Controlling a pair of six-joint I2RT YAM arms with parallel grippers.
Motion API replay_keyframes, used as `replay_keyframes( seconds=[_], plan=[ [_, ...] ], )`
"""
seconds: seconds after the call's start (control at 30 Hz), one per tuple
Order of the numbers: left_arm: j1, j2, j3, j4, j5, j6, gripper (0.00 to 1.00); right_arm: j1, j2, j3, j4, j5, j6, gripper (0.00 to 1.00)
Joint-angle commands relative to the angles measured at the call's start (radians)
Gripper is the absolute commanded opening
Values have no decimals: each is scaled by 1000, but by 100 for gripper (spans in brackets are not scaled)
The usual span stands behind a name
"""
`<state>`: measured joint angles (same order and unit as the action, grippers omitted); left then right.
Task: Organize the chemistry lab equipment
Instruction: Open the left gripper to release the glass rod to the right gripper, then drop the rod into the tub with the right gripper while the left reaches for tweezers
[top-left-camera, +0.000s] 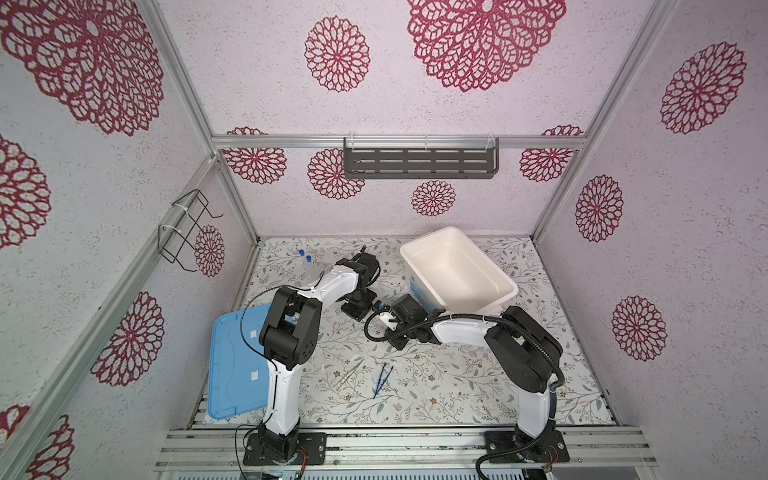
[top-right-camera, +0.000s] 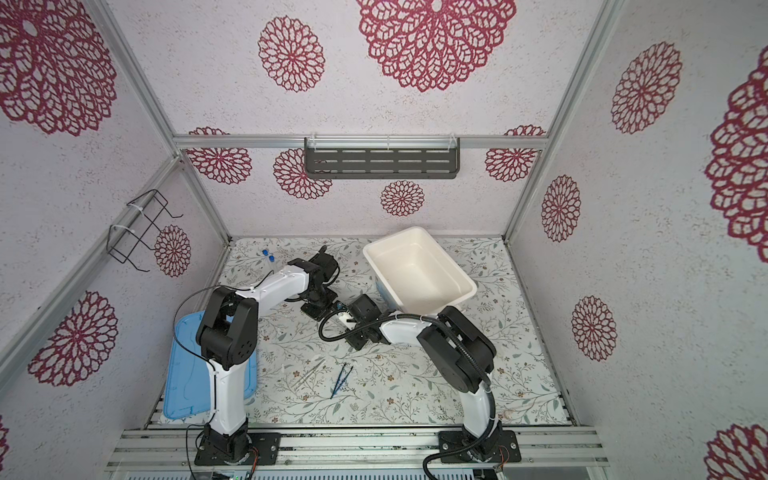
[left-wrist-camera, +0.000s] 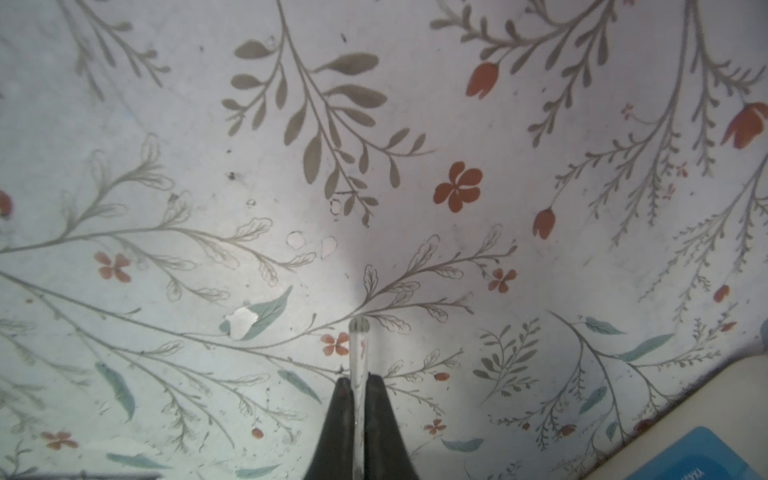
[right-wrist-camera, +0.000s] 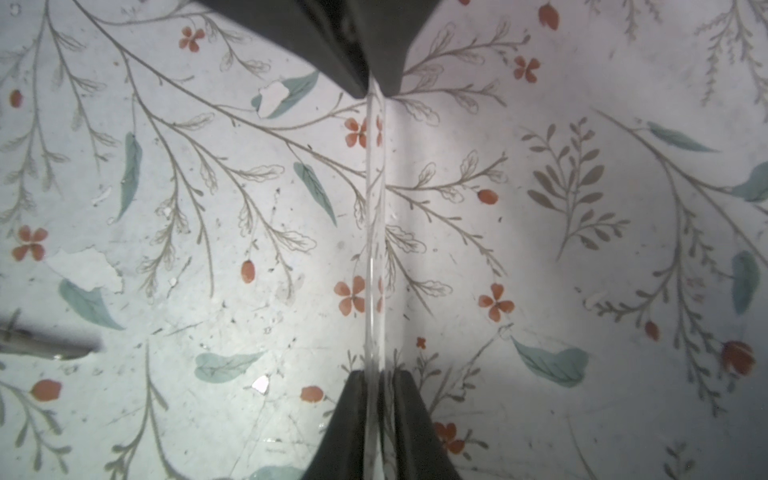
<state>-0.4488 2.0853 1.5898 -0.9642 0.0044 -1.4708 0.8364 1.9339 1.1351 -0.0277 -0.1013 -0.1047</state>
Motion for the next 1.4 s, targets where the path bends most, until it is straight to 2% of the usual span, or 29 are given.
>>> replay_keyframes(
  seconds=[0.0, 0.1, 0.2, 0.53, 0.7, 0.77, 1.13, 1.23, 1.37],
  plan=[
    [4, -43, -13, -5, -4, -14, 6, 3, -6, 18, -8, 13, -3, 15],
    [3, -45, -13, -6, -1, -14, 6, 4, -17, 16, -9, 17, -3, 12],
    [7, -58, -16, -5, 22, -13, 10, 4, -34, 18, -18, 17, -1, 8],
    [23, -185, -27, 10, 34, -17, 43, 4, -147, 8, -76, 14, 85, 4],
    [39, -267, -72, 39, 50, -20, 50, 4, -215, 6, -142, 37, 134, 4],
    [46, -309, -87, 48, 49, -11, 53, 4, -259, 0, -177, 34, 114, 5],
    [65, -609, -129, 93, 1, 178, 83, -39, -483, 119, -493, 139, 92, 5],
    [65, -716, -197, 244, 56, 291, 83, -119, -546, 165, -586, 128, 106, 5],
    [64, -800, -279, 229, 62, 396, 84, -257, -608, 213, -669, 76, 97, 5]
  ],
)
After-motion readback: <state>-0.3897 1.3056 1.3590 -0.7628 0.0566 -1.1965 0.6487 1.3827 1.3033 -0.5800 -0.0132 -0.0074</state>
